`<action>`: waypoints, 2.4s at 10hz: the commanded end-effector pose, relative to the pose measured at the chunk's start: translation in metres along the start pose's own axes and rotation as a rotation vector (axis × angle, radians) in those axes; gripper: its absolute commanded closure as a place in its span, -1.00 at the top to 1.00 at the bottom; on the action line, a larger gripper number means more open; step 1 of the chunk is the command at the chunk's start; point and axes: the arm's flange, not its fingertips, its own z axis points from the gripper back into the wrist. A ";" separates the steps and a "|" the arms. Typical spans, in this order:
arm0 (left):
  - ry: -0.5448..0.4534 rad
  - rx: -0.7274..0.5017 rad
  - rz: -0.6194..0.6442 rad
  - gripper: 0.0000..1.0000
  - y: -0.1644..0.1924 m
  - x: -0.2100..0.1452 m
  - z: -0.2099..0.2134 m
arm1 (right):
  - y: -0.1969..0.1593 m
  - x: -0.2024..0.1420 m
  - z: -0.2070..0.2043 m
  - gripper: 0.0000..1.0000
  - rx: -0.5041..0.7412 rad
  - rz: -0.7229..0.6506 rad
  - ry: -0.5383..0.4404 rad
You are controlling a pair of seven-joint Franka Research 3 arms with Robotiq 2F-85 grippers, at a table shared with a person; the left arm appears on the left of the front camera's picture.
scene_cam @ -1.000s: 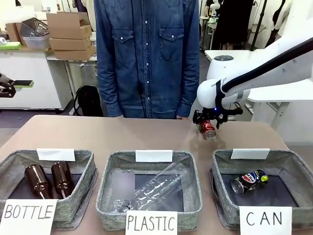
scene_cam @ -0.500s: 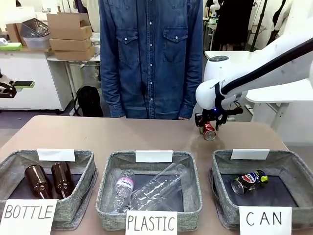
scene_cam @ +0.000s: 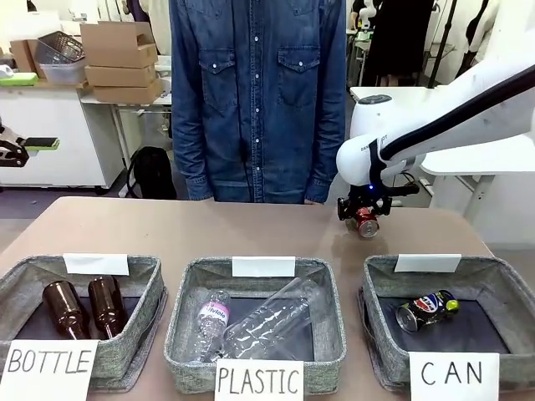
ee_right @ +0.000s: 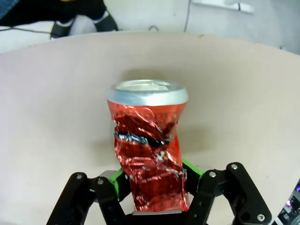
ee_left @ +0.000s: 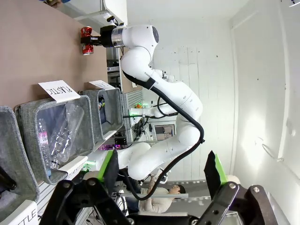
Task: Sort the can waste into the basket.
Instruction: Pick up the can waste from the table and place it in the right Fabric basket.
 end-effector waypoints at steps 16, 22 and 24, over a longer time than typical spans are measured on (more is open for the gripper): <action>-0.004 0.003 0.014 0.93 -0.004 -0.003 0.001 | -0.105 -0.238 0.180 -1.00 0.208 0.641 0.195; -0.004 0.003 0.014 0.93 -0.004 -0.003 0.001 | -0.117 -0.297 0.176 -1.00 0.268 1.190 0.170; -0.004 0.003 0.014 0.93 -0.004 -0.003 0.001 | -0.115 -0.296 0.176 -1.00 0.263 1.204 0.167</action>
